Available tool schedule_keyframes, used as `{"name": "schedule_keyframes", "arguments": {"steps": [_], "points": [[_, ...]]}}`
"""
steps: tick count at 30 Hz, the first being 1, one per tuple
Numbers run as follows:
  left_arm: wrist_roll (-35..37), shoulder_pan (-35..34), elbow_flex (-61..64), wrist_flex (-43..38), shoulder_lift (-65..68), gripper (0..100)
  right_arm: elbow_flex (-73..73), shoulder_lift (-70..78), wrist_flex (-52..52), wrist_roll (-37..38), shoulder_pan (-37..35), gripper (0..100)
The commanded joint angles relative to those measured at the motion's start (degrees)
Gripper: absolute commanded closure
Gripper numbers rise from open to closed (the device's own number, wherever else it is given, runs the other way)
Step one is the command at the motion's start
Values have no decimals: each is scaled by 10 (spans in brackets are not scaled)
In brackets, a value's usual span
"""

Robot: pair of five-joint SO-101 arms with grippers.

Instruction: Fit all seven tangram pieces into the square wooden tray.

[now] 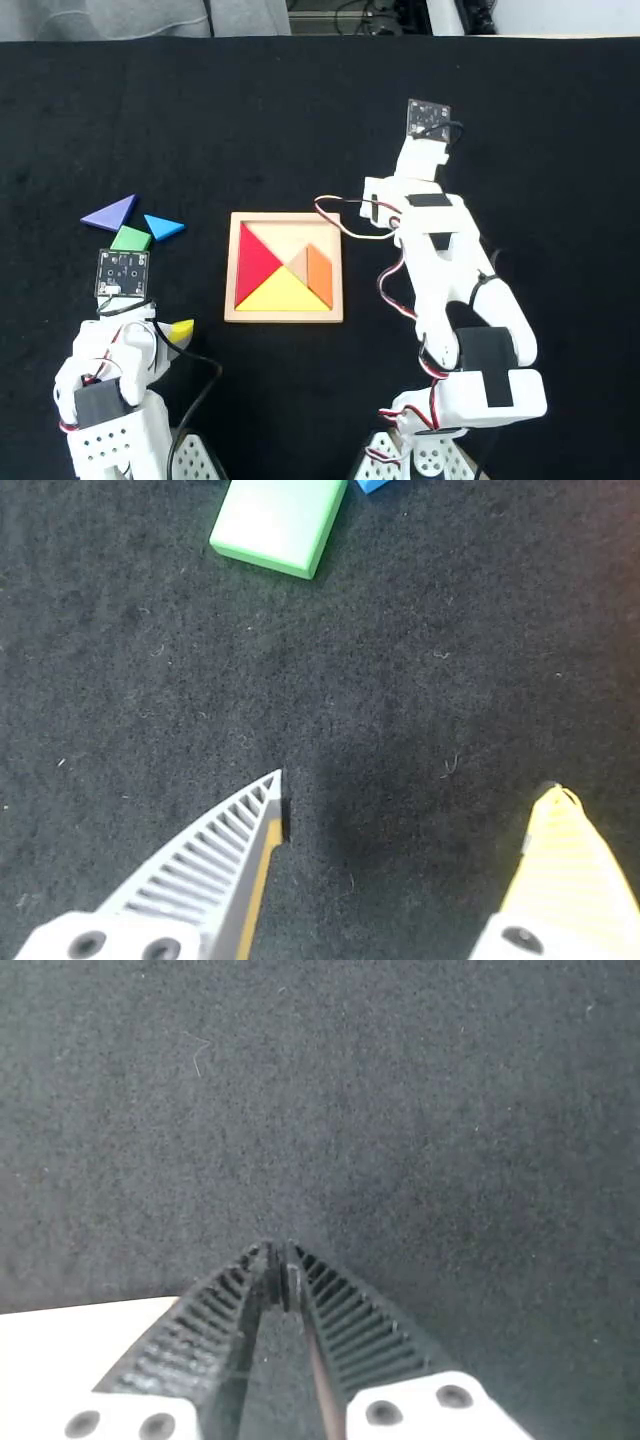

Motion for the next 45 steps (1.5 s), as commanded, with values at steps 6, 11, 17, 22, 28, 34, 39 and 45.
{"name": "schedule_keyframes", "arguments": {"steps": [6,11,17,22,28,34,39,45], "points": [[-4,-5,1,-4,-3,626,-4,-29,-11,4,5,980],[-4,-5,1,-4,-3,626,-4,-29,-11,4,5,980],[-4,-5,1,-4,-3,626,-4,-29,-11,4,5,980],[-4,-5,1,-4,-3,626,-4,-29,-11,4,5,980],[-4,-5,1,-4,-3,626,-4,-29,-11,4,5,980],[-3,10,2,-10,-4,626,-5,-29,-11,4,-2,980],[-4,54,-13,-17,-4,626,-5,-29,-11,5,-14,980],[28,7,-122,-105,-4,626,-5,-29,-11,5,-14,980]]}}
